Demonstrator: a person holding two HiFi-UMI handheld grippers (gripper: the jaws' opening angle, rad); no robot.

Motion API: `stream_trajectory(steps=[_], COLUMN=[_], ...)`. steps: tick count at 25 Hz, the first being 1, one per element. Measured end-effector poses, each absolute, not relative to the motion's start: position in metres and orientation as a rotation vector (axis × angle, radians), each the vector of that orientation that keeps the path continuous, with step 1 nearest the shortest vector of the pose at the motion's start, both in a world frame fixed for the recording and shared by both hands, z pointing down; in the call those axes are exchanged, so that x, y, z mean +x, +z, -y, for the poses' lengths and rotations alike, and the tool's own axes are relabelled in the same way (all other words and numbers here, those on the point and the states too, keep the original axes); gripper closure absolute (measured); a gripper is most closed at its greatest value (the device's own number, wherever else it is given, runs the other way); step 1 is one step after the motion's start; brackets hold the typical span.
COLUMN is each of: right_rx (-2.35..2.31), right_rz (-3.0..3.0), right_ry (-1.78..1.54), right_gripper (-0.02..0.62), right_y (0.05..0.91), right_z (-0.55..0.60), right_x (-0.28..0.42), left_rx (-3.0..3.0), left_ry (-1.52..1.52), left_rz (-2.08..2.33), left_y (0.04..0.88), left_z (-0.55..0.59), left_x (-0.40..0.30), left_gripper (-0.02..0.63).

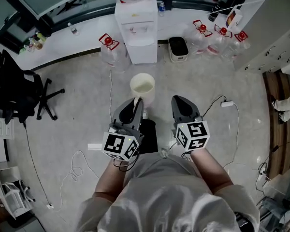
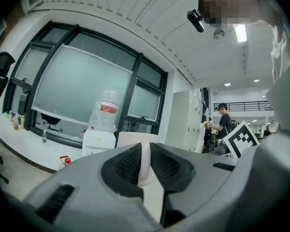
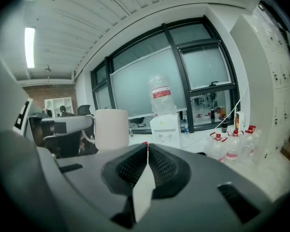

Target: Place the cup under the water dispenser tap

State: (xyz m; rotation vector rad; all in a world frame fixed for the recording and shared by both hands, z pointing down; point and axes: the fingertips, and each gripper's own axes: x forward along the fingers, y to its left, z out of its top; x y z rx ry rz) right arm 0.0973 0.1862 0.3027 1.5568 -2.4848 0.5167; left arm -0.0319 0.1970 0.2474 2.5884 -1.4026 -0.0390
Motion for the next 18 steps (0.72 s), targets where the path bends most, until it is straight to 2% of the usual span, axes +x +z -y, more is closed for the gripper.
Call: stream_trajectory(steps=[12,18], right_rx=[1.687,1.719], right_rz=[2.383,2.327], right_ry=[0.502,0.572], right_gripper=[0.566,0.566], right_y=[0.293,0.304], right_z=[-0.001,0.066], right_x=[0.052,0.039], left_rx=[2.62,2.621], left_ry=[-0.035,0.003], left_rz=[1.259,1.218], left_y=[0.257,0.268], left_z=[0.013,0.078], left_x=[-0.083,-0.098], left_gripper=[0.554,0.554])
